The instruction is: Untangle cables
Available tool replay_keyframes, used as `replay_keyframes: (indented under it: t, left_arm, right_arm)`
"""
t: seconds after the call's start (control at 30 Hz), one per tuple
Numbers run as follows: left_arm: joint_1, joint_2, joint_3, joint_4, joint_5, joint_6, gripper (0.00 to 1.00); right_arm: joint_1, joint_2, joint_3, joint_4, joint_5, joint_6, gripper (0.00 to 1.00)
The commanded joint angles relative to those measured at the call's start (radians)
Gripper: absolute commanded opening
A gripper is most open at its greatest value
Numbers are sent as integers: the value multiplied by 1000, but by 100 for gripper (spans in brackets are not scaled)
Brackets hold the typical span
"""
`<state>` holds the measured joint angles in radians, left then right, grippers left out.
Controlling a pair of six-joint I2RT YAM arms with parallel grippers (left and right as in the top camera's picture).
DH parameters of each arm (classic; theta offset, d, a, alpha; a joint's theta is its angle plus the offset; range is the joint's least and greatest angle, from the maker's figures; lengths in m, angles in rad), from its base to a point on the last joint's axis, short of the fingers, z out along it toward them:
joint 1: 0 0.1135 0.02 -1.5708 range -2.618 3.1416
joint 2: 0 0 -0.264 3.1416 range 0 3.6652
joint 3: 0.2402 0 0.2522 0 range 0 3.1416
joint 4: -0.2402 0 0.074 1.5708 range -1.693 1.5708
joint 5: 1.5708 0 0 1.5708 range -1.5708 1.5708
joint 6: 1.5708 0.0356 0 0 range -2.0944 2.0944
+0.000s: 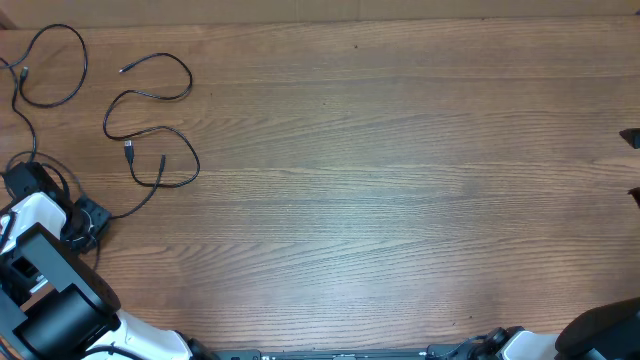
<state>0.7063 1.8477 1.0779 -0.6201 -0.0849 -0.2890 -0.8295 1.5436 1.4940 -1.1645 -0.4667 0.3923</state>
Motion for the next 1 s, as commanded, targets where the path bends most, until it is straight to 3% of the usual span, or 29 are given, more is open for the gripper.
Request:
replay_keyframes:
  t: [0.0, 0.1, 0.3, 0.5, 0.53, 0.67, 0.87, 0.97]
  left_arm:
    - [2, 10, -36, -27, -92, -4, 4]
    - [16, 10, -36, -50, -100, -53, 4]
    - [44, 10, -36, -146, -135, -287, 4]
    - [46, 10, -36, -177, -135, -340, 4]
    - [46, 10, -36, -176, -135, -340, 9]
    - [46, 10, -36, -176, -135, -340, 54]
    - [46, 10, -36, -176, -128, -337, 99]
    - [46, 10, -36, -173, -124, -334, 100]
  right_arm:
    - [-1, -14, 26, 3, 3, 2, 100]
    - [-1, -14, 26, 3, 4, 2, 100]
    - [-1, -14, 26, 3, 3, 2, 100]
    - [-1, -14, 26, 3, 3, 2, 100]
    - [-1, -14, 26, 3, 3, 2, 100]
    - [-1, -14, 26, 3, 3, 3, 100]
    - [-1, -14, 26, 3, 3, 2, 100]
    - [-1, -14, 26, 3, 3, 2, 100]
